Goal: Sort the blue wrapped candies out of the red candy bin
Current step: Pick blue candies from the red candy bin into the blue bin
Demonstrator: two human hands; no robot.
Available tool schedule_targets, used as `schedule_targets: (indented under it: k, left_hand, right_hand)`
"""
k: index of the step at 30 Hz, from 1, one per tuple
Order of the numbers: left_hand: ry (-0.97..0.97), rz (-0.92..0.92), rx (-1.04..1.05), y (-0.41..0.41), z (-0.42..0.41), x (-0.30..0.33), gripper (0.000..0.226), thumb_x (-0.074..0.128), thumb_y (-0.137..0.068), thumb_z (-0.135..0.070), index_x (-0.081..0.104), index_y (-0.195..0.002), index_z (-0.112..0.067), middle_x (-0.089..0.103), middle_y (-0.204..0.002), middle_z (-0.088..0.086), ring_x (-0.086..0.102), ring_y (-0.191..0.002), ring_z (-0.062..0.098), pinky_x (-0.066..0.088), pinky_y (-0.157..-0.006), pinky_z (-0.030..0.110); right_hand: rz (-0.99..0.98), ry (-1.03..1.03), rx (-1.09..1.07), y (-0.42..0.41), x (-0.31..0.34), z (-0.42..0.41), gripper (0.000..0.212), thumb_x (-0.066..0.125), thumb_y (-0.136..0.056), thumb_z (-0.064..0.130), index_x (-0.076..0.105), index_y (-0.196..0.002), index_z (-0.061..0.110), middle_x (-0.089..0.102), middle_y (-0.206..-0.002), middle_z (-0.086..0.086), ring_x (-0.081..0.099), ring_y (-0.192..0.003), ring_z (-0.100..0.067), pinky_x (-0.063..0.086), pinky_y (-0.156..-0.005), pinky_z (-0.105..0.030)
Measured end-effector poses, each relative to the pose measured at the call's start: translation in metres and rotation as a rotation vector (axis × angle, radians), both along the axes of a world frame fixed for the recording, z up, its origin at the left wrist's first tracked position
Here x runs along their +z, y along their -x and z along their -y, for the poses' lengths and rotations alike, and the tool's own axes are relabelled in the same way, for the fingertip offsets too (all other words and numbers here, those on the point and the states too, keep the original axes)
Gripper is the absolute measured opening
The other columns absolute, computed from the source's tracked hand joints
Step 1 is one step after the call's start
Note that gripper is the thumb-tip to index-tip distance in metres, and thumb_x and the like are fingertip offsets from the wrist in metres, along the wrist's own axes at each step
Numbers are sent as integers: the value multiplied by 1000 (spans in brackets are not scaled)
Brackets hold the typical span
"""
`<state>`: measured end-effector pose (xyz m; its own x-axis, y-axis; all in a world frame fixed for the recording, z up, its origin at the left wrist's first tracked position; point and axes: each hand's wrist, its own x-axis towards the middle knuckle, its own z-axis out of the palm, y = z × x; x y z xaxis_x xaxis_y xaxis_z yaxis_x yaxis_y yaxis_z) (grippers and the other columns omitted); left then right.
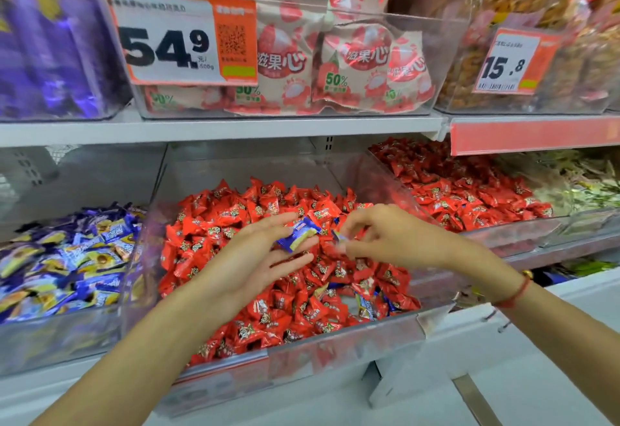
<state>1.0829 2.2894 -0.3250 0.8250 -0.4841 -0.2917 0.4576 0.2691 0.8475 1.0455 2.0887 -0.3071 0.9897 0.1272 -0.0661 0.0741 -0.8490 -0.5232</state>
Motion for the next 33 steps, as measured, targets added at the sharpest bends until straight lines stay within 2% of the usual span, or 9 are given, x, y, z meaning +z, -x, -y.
schedule_targets:
  k: [3, 7, 12, 17, 21, 25, 29, 31, 33]
  left_hand:
    - [168, -196, 20, 7, 5, 7, 32, 47, -100, -23, 56, -126, -6, 67, -114, 20, 67, -105, 28, 59, -81, 37]
    - [205, -147, 16, 17, -3, 10, 38, 50, -96, -38, 60, -121, -12, 67, -118, 15, 69, -101, 22, 56, -85, 32]
    - [27, 168, 100, 35, -36, 14, 24, 46, -96, -4, 66, -107, -12, 73, -102, 7, 69, -98, 14, 55, -90, 25]
    - [-121, 397, 382, 35, -87, 24, 26, 48, -99, -8, 63, -118, -17, 71, -107, 9, 69, -101, 14, 56, -82, 20]
    - [-584, 831, 513, 17, -146, 13, 21, 59, -93, -19, 66, -98, -38, 67, -101, -6, 64, -87, 9, 53, -89, 33]
    - [-908, 982, 402, 0, -173, -8, 29, 52, -97, -15, 57, -106, -43, 57, -99, -14, 54, -70, -1, 38, -70, 25]
    - [-1062, 930, 227, -8, -176, -23, 50, 47, -92, -59, 55, -130, -29, 57, -124, -9, 54, -113, 12, 38, -100, 28]
    - [-1049, 1059, 291, -7, -167, -21, 46, 46, -91, -53, 58, -128, -27, 55, -134, -8, 47, -127, 14, 33, -110, 39]
    - [-976, 1214, 360, 4, -146, -5, 30, 51, -93, -37, 60, -121, -31, 59, -126, -14, 50, -121, 12, 34, -103, 29]
  right_hand:
    - [184, -454, -95, 11, 4, -25, 9, 73, -83, 28, 71, -89, 23, 71, -83, 6, 69, -72, -11, 53, -64, -24]
    - [488, -277, -95, 9, -5, -58, 23, 82, -71, 28, 72, -88, 40, 59, -82, 11, 54, -64, -8, 42, -61, -15]
    - [404, -465, 3, -7, -8, -96, 26, 79, -71, 14, 77, -93, 28, 55, -58, 8, 42, -51, -3, 39, -54, -18]
    - [282, -631, 273, -8, 2, -132, 54, 79, -75, 4, 61, -120, 29, 69, -94, 1, 60, -78, -10, 51, -70, -30]
    - [311, -442, 275, -4, -4, -124, 40, 72, -84, 12, 62, -119, 30, 67, -107, 13, 61, -95, -6, 51, -83, -30]
    - [302, -298, 221, 4, -10, -89, 25, 68, -87, 12, 70, -107, 27, 65, -100, 23, 62, -92, -4, 51, -80, -25]
    - [340, -82, 129, 23, -14, -38, 23, 69, -87, 12, 73, -98, 31, 68, -94, 22, 61, -93, 5, 46, -79, -15]
    - [400, 30, 76, 36, -17, -10, 20, 70, -86, 14, 73, -95, 32, 66, -89, 23, 58, -89, 9, 40, -77, -10]
    - [484, 95, 10, 49, -23, 12, 15, 67, -85, 20, 73, -93, 31, 68, -86, 16, 58, -84, 1, 40, -77, -14]
